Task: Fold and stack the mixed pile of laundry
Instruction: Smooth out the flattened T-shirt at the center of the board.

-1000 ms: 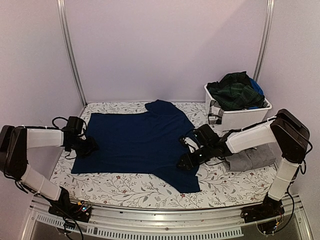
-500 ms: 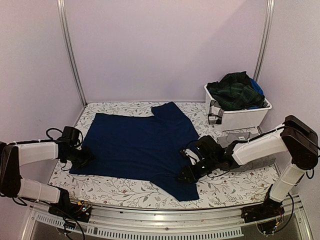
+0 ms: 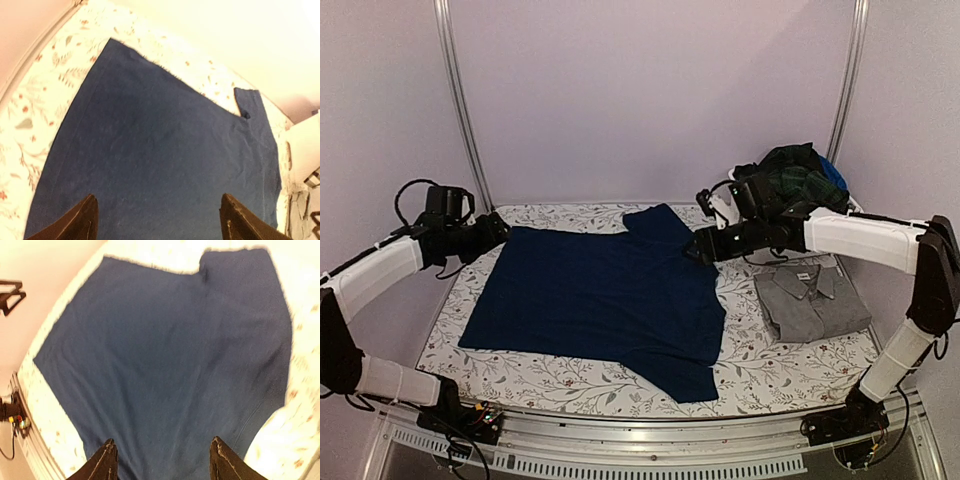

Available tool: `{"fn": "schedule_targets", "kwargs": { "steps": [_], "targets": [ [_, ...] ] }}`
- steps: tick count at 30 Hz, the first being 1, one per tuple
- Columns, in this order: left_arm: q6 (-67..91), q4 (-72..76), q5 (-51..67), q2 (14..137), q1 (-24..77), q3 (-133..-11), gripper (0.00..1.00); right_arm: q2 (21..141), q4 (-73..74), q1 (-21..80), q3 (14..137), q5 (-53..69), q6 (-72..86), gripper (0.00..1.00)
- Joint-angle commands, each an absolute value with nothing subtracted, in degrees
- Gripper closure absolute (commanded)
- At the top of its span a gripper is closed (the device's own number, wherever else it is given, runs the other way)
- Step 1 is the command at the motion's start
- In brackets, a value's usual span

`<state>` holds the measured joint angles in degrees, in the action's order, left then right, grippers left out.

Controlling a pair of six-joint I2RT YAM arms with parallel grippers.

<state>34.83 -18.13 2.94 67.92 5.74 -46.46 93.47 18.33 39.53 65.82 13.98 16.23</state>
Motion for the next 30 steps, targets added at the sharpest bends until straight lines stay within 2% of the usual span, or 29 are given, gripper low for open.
{"fn": "schedule_targets", "kwargs": {
  "steps": [1,9,18,21,23,25,28,30],
  "targets": [
    [28.5,-15.6,2.6,75.9,4.2,-55.9,0.16,99.4,20.5,34.2,80.1,10.2,9.0,0.39],
    [25.4,-14.7,4.3,91.6,2.0,-70.4,0.17,121.5,25.9,31.5,110.6,5.2,3.4,0.40],
    [23.6,-17.0,7.4,115.0,-2.2,-89.3,0.26,138.7,25.7,30.6,125.7,3.2,2.0,0.40],
    [21.9,-21.8,5.6,122.7,-2.3,-97.6,0.28,140.3,25.6,30.3,125.8,3.9,1.4,0.41],
    [22.1,-25.0,7.0,123.2,-2.0,-98.7,0.31,139.5,27.0,30.2,123.8,6.8,1.6,0.41],
    [23.9,-22.3,5.7,118.5,-0.8,-92.1,0.31,135.9,26.8,30.4,117.5,10.8,0.9,0.42],
    [26.8,-16.2,2.8,109.9,-0.1,-79.5,0.27,126.6,21.5,30.6,101.1,16.0,1.2,0.42],
    [27.7,-14.0,4.0,108.8,-0.8,-76.4,0.26,123.0,19.0,30.7,96.1,17.6,2.4,0.42]
  ]
}}
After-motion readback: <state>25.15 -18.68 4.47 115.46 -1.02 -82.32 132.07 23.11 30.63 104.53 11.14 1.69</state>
